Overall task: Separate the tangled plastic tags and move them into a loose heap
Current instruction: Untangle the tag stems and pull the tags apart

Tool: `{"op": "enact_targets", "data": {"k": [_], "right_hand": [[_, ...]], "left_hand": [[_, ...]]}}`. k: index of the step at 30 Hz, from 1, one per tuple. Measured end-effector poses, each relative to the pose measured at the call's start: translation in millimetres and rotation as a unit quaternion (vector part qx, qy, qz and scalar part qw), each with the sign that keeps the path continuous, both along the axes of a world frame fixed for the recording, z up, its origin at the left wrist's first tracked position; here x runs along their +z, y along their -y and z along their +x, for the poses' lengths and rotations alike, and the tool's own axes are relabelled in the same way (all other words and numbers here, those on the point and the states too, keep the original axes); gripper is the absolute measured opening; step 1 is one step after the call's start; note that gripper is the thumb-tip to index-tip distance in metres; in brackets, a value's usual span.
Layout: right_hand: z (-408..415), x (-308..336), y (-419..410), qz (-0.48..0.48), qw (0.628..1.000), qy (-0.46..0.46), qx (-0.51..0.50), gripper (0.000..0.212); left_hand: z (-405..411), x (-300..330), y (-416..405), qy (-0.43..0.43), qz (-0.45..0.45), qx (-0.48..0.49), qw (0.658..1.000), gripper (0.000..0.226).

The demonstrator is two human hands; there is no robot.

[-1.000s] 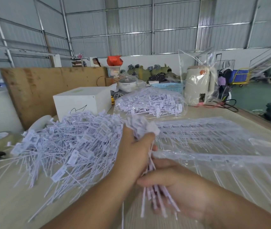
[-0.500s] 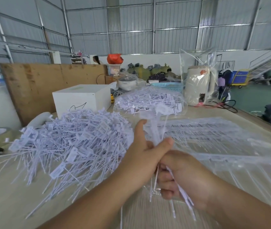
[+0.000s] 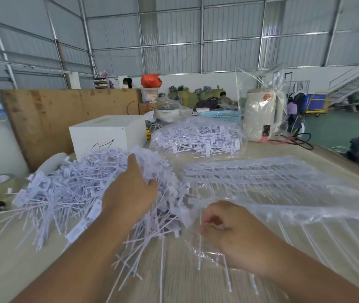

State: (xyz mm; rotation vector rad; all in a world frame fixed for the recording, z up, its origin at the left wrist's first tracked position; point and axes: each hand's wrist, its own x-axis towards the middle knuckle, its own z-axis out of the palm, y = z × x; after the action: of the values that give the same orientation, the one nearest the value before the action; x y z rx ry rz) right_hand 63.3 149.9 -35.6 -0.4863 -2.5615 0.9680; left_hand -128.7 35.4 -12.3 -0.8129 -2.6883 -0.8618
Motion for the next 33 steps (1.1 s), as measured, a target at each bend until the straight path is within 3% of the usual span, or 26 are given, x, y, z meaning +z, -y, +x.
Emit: {"op": "enact_targets", "data": {"k": [5, 9, 13, 18, 22, 27, 30, 32, 33], "right_hand": [[-4, -7, -14, 0.092, 0.995, 0.039, -0.022, 0.043], [-4, -9, -21, 0.134, 0.984, 0.112, -0.04, 0.049], [-1, -8, -26, 0.167, 0.97, 0.168, -0.062, 0.049], [-4, -2, -28, 0.228, 0.959, 0.135, -0.1, 0.048], [3, 7, -28, 0.245, 0.96, 0.096, -0.093, 0.026], [17, 22, -31, 0.218, 0.974, 0.017, -0.063, 0.006], [22, 29, -29, 0.21, 0.977, -0.039, -0.014, 0.008], [23, 30, -26, 0.214, 0.974, -0.069, 0.018, 0.012], [24, 30, -24, 0.22, 0.972, -0.079, 0.031, 0.013]], "left_hand": [[0, -15, -11, -0.11, -0.062, -0.051, 0.991, 0.079], [5, -29, -17, -0.077, -0.197, -0.133, 0.968, 0.076], [10, -29, -21, -0.115, -0.211, -0.106, 0.965, 0.07], [26, -29, -22, -0.144, -0.126, -0.159, 0.968, 0.068], [34, -33, -24, -0.16, -0.065, -0.22, 0.96, 0.064], [32, -35, -21, -0.169, -0.09, -0.226, 0.955, 0.045], [39, -22, -20, -0.125, 0.102, -0.264, 0.951, 0.034], [47, -13, -15, -0.072, 0.217, -0.307, 0.924, 0.042], [53, -10, -13, -0.032, 0.232, -0.343, 0.91, 0.043]]}}
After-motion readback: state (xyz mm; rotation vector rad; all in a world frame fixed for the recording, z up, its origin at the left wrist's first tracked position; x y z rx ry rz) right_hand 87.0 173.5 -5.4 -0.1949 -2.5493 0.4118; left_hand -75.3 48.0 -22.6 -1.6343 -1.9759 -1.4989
